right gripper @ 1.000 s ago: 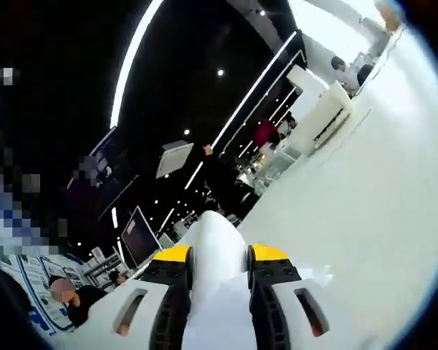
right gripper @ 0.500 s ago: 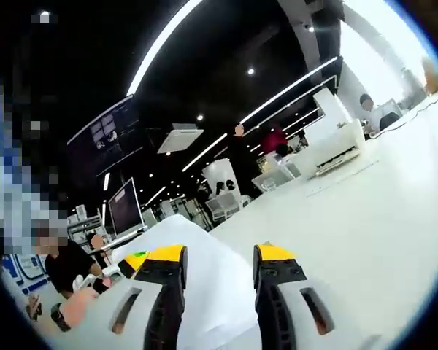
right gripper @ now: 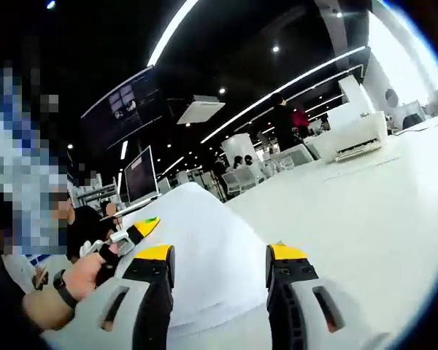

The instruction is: Organize the stack of printing papers by aligning and flattening the scattered papers on the table

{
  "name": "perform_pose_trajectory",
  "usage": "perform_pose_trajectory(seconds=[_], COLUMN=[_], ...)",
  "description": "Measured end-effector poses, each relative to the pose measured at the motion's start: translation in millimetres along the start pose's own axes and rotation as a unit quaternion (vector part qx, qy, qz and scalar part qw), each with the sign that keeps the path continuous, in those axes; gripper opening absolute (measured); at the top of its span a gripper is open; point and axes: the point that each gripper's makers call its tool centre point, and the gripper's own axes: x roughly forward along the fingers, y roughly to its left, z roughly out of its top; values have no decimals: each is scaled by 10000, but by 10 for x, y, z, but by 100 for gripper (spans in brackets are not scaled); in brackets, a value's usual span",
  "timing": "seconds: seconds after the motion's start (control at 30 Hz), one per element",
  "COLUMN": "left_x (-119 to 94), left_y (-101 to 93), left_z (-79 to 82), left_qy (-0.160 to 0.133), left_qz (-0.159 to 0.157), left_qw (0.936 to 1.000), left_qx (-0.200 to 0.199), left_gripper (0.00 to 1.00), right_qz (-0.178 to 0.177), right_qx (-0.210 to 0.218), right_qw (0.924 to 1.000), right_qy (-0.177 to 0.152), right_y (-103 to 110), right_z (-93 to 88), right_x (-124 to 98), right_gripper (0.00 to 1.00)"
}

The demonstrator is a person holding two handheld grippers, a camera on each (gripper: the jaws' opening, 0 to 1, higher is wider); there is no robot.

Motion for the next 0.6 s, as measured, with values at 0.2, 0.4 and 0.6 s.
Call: perform_pose_trajectory(seconds=[0.2,0.4,0.6], left_x=[-4,-9,-18], left_y=[8,7,-144], left_z=[-6,-4,-91], left_qy=[16,14,138], left_qz=[11,-16,-226], left_qw=[10000,10000,9972], left_qx=[-1,8,692], left_gripper=[6,6,6], right_qz=[-103,-164,-174], right_qx=[-218,-336,-587], right_qw=[9997,9993,9958], right_qy=[-2,59,685], right_y=[-86,-220,-286], right_z=[17,18,-184], right_x=[139,255,295], right_gripper=[46,48,48])
